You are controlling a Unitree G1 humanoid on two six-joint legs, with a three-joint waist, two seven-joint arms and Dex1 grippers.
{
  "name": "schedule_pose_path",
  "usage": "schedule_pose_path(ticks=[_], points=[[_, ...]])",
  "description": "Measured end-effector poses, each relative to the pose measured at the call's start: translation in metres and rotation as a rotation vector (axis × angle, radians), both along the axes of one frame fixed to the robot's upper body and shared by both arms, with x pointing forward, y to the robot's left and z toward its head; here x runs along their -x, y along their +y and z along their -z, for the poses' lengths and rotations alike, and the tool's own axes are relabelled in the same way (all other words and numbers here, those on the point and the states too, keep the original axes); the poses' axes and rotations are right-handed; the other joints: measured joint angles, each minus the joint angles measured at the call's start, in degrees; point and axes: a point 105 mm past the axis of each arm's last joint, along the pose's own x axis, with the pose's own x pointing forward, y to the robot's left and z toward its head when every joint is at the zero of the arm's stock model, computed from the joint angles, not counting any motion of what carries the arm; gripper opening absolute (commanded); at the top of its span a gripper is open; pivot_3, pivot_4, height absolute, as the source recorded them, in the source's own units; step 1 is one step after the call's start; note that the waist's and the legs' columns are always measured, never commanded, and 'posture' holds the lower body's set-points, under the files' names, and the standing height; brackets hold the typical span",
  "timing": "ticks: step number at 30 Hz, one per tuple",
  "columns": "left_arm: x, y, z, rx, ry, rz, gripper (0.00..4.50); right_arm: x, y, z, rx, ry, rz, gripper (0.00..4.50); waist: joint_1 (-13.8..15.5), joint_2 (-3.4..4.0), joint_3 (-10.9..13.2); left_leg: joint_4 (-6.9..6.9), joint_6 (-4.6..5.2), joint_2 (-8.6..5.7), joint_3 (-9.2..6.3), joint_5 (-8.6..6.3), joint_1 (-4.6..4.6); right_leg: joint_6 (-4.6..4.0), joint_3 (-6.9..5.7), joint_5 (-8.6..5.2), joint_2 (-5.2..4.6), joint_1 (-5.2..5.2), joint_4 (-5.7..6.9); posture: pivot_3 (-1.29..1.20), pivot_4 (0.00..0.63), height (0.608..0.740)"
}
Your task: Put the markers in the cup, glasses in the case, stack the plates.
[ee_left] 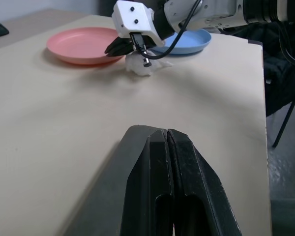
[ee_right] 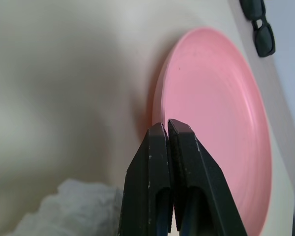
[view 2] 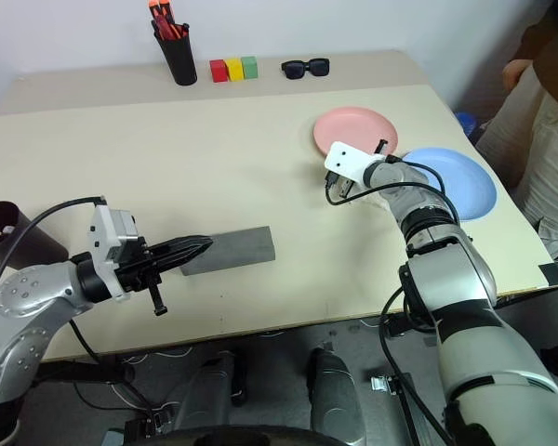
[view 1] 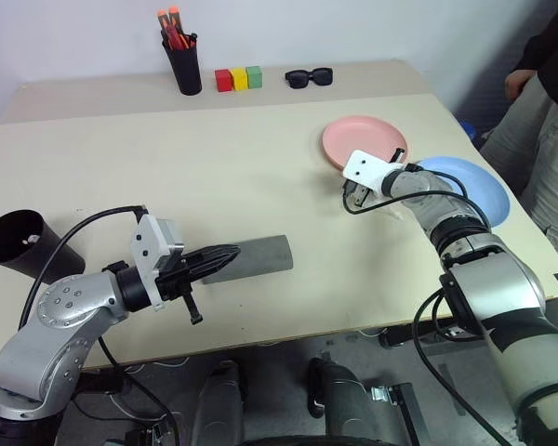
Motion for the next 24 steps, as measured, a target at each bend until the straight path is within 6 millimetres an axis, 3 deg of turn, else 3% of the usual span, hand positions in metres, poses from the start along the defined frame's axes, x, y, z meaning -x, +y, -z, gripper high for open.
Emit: schedule_pose_path(ticks=[3,7,11,17,20,24], points=[[-0.002,-0.002,-0.004,0.0,-0.015,0.005,0.0,0.0,-0.001,0.001,-0.003,0.013,0.007,0.8,-0.04,0.0,0.0,0.0,0.0,0.0,0.0,0.0,0.0,0.0,0.0,0.0,0.0,0.0,0.01,0.0,0.15,0.74],[-0.002,-0.002,-0.005,0.001,-0.018,0.0,0.0,-0.001,-0.004,-0.001,-0.002,0.007,0.026,2.8,-0.02,0.0,0.0,0.0,0.0,0.0,0.0,0.0,0.0,0.0,0.0,0.0,0.0,0.0,0.0,0.0,0.15,0.74],[-0.002,-0.002,-0.005,0.011,-0.016,0.0,0.0,-0.004,-0.005,-0.007,-0.008,0.001,0.05,2.8,-0.01,0.0,0.0,0.0,0.0,0.0,0.0,0.0,0.0,0.0,0.0,0.0,0.0,0.0,0.0,0.0,0.15,0.74],[-0.003,-0.002,-0.006,0.023,-0.014,-0.013,0.0,-0.004,-0.012,0.001,-0.045,0.051,0.119,2.8,0.06,0.0,0.0,0.0,0.0,0.0,-0.01,0.0,0.01,0.0,0.0,0.0,0.0,0.03,0.0,0.0,0.15,0.74],[-0.003,-0.002,-0.007,0.024,-0.012,-0.016,0.0,-0.004,-0.015,0.004,-0.088,0.086,0.15,1.9,0.07,0.0,0.0,0.01,0.0,0.0,-0.01,0.0,0.02,0.0,0.0,0.0,0.0,0.05,0.0,0.0,0.15,0.74],[-0.002,-0.004,-0.008,0.022,-0.014,-0.018,0.0,-0.003,-0.018,0.009,-0.134,0.131,0.183,0.08,0.02,0.01,0.0,0.0,0.0,0.0,-0.01,0.0,0.03,0.0,0.0,0.0,0.0,0.05,0.01,0.0,0.15,0.74]])
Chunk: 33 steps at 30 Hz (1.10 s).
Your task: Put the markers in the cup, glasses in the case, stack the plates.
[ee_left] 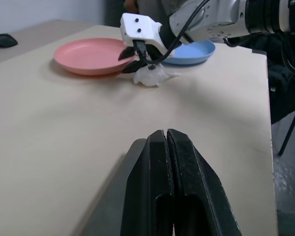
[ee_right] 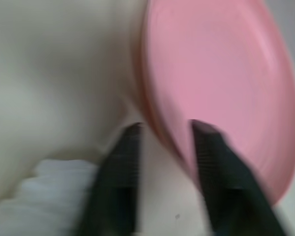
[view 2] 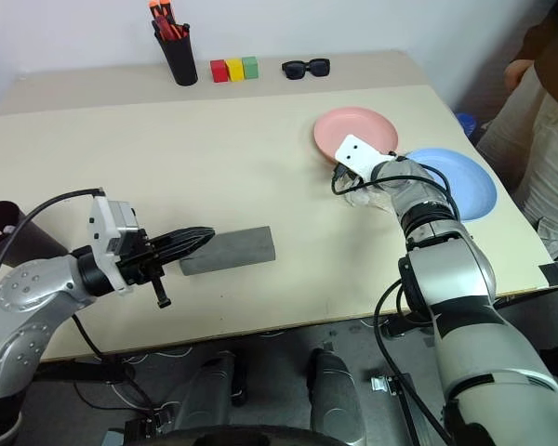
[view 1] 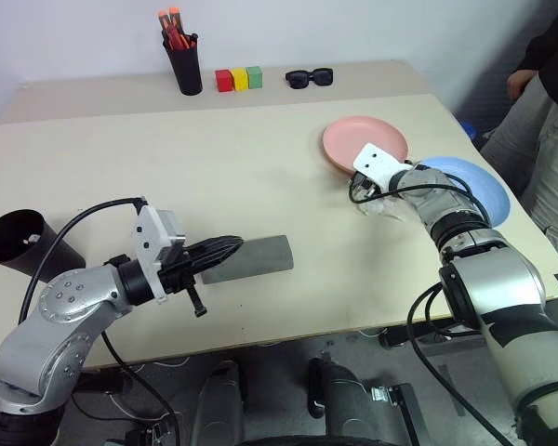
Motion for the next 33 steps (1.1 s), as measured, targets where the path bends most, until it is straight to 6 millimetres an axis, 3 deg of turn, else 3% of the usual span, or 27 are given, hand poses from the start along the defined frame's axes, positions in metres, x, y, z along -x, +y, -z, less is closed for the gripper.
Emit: schedule_pose_path(ticks=[10,22,27,33], points=[[-0.002,0.0,-0.002,-0.002,-0.004,-0.009,0.0,0.0,0.0,0.0,-0.002,0.0,-0.002,0.08,-0.03,0.01,0.0,0.0,0.0,0.0,0.0,0.0,0.02,0.0,0.0,0.0,0.01,0.01,0.0,0.0,0.15,0.74],[-0.001,0.001,-0.001,-0.008,-0.001,-0.006,0.0,0.003,0.012,-0.008,0.049,-0.04,-0.139,0.08,-0.02,0.05,0.02,0.0,0.0,0.0,0.0,0.0,0.0,0.01,0.0,0.0,0.0,0.0,-0.01,0.0,0.15,0.74],[-0.001,0.001,-0.001,-0.008,0.0,-0.006,0.0,0.006,0.014,-0.026,0.03,-0.06,-0.226,0.08,-0.02,0.06,0.03,0.0,0.0,0.0,0.0,0.0,0.01,0.01,0.0,-0.01,0.01,0.0,-0.01,0.0,0.15,0.74],[-0.001,0.0,-0.001,-0.009,0.001,0.001,0.0,0.011,0.009,-0.062,-0.007,-0.141,-0.303,0.08,0.06,0.13,0.07,0.0,0.0,0.0,0.0,0.0,-0.01,0.03,0.01,-0.02,0.0,-0.01,-0.02,0.0,0.15,0.74]])
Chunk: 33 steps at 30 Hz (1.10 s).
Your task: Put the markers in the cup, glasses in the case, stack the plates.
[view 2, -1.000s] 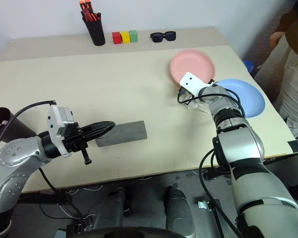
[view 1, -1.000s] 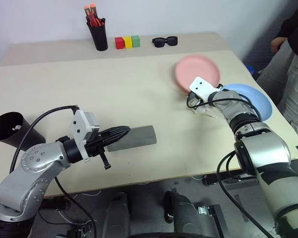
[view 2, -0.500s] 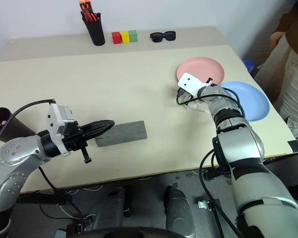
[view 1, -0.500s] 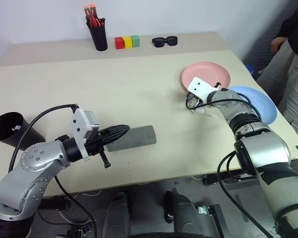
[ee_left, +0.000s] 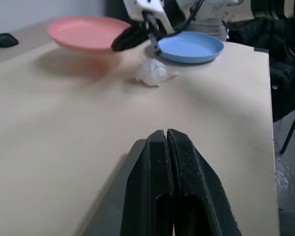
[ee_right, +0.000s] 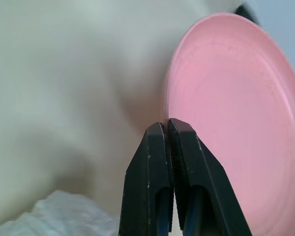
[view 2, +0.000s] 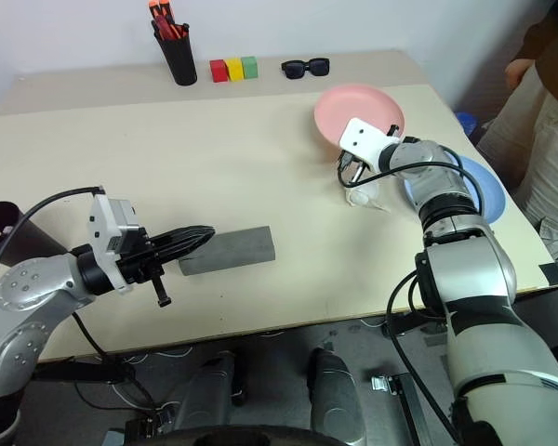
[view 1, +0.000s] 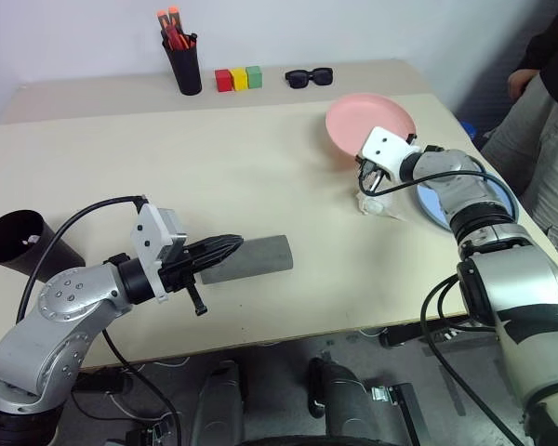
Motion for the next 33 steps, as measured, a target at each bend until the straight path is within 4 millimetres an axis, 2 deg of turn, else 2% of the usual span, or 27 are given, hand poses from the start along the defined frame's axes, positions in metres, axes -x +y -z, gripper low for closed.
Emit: schedule_pose_path(ticks=[4,6,8,10,13,17,22,26,29,33], points=[[-0.001,-0.002,-0.004,0.0,-0.015,0.012,0.0,0.013,-0.019,-0.032,-0.045,-0.06,-0.033,0.08,0.52,0.03,0.02,0.0,-0.01,0.0,-0.01,-0.01,-0.01,0.02,-0.01,-0.02,0.0,0.02,-0.02,0.0,0.15,0.74],[-0.002,-0.007,-0.013,0.012,-0.045,0.046,0.0,0.028,-0.041,-0.034,-0.057,-0.051,-0.013,0.08,1.23,0.03,0.01,0.03,-0.03,0.0,0.0,-0.02,0.03,0.13,0.0,-0.09,-0.01,0.09,-0.08,0.0,0.15,0.74],[-0.002,-0.014,-0.021,0.017,-0.073,0.08,0.0,0.043,-0.057,-0.025,-0.064,-0.01,0.017,0.08,1.67,0.03,0.0,0.06,-0.03,0.0,0.0,-0.02,0.04,0.15,0.0,-0.1,-0.01,0.14,-0.08,0.0,0.15,0.74],[-0.002,-0.024,-0.024,0.025,-0.082,0.122,0.0,0.055,-0.066,-0.014,-0.071,0.038,0.04,0.08,1.62,0.08,-0.02,0.09,-0.03,0.0,0.01,-0.02,0.05,0.15,0.0,-0.1,-0.01,0.15,-0.07,0.0,0.15,0.74],[0.003,-0.057,-0.034,0.08,-0.115,0.262,0.0,0.084,-0.082,0.009,-0.093,0.126,0.087,0.08,2.52,0.1,-0.04,0.19,0.0,-0.02,-0.02,-0.02,0.09,0.17,-0.01,-0.1,-0.01,0.27,-0.08,0.0,0.15,0.74],[0.004,-0.078,-0.031,0.095,-0.101,0.342,0.0,0.107,-0.099,0.028,-0.093,0.2,0.166,0.08,2.4,0.32,-0.16,0.28,0.02,-0.02,-0.02,-0.03,0.14,0.19,0.01,-0.09,-0.01,0.28,-0.04,0.0,0.15,0.74],[-0.003,-0.08,-0.02,0.081,-0.072,0.342,0.0,0.112,-0.113,0.031,-0.11,0.2,0.252,0.08,1.77,0.34,-0.16,0.45,0.08,-0.01,-0.06,-0.09,0.09,0.19,0.01,-0.1,-0.01,0.32,-0.06,0.0,0.15,0.74],[-0.006,-0.07,-0.012,0.065,-0.056,0.32,0.0,0.112,-0.134,0.034,-0.072,0.19,0.333,0.08,1.67,0.33,-0.16,0.49,0.17,-0.02,-0.06,-0.15,0.06,0.19,0.01,-0.11,-0.02,0.34,-0.1,0.0,0.15,0.74],[-0.008,-0.062,-0.011,0.072,-0.057,0.29,0.0,0.113,-0.155,0.046,-0.05,0.215,0.42,0.08,1.66,0.33,-0.16,0.58,0.22,-0.02,-0.05,-0.19,0.05,0.19,0.01,-0.11,-0.03,0.38,-0.12,0.0,0.15,0.74],[-0.008,-0.057,-0.008,0.079,-0.05,0.258,0.0,0.116,-0.168,0.061,-0.04,0.26,0.465,0.08,1.56,0.34,-0.16,0.66,0.29,-0.02,-0.05,-0.25,0.05,0.2,0.01,-0.11,-0.04,0.41,-0.11,0.0,0.15,0.74]])
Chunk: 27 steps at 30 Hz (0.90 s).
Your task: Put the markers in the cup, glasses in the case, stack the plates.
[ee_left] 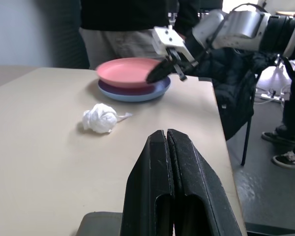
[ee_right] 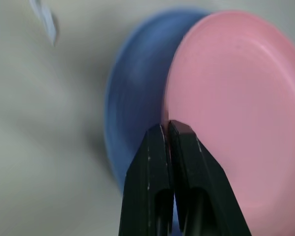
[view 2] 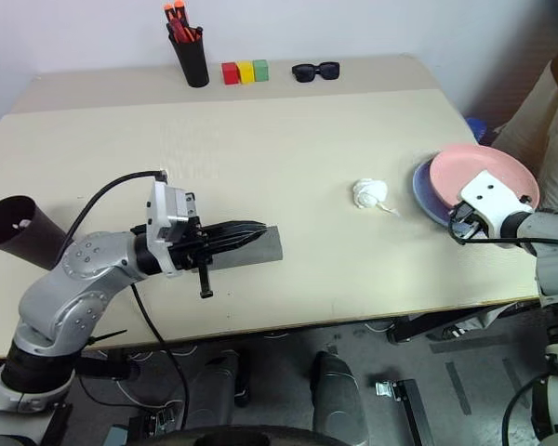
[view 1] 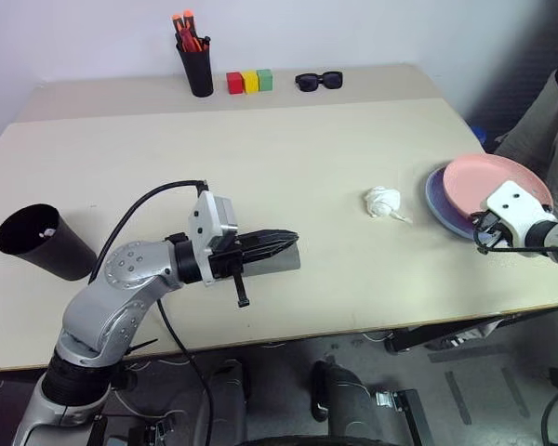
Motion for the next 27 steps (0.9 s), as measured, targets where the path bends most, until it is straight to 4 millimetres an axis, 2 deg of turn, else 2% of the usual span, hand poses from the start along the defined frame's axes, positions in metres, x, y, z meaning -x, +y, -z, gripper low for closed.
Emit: schedule_pose_path(ticks=[3,6,13,18,23,27], points=[[0.002,0.0,-0.001,0.002,-0.005,-0.004,0.0,0.0,0.0,0.0,0.004,-0.004,-0.009,0.08,0.01,0.0,0.0,0.02,0.0,0.0,0.0,0.0,0.0,0.0,0.0,0.0,0.0,0.01,0.0,0.0,0.15,0.74],[0.003,0.0,0.0,0.002,-0.003,-0.012,0.0,-0.001,0.003,-0.001,-0.012,0.003,-0.023,0.92,0.06,0.0,0.0,0.06,0.03,0.0,0.0,-0.03,0.01,0.01,0.0,0.0,0.0,0.06,0.0,0.0,0.15,0.74],[0.002,0.004,0.003,-0.011,0.005,-0.03,0.0,-0.001,0.011,-0.005,-0.039,-0.003,-0.059,4.36,0.04,0.0,0.0,0.09,-0.05,0.0,-0.01,-0.11,0.02,0.01,0.0,0.0,-0.01,0.1,-0.02,0.0,0.15,0.74],[0.0,0.007,0.002,-0.016,0.0,-0.044,0.0,-0.004,0.02,-0.018,-0.082,-0.064,-0.08,4.44,0.04,0.0,0.0,0.11,-0.05,0.0,-0.01,-0.12,0.01,0.01,0.0,0.0,-0.01,0.1,-0.02,0.0,0.15,0.74],[-0.004,0.016,0.001,-0.02,-0.006,-0.089,0.0,-0.009,0.062,-0.036,-0.218,-0.138,-0.195,4.44,-0.04,0.0,0.0,0.09,-0.04,0.01,-0.03,-0.13,0.03,0.02,-0.01,0.0,0.0,0.1,-0.02,0.0,0.15,0.74],[-0.006,0.025,0.005,-0.027,0.008,-0.137,0.0,-0.022,0.096,-0.024,-0.306,-0.14,-0.237,4.44,0.02,0.01,0.0,0.12,-0.06,0.01,-0.03,-0.15,0.01,0.01,-0.01,0.0,0.0,0.1,-0.02,0.0,0.15,0.74]])
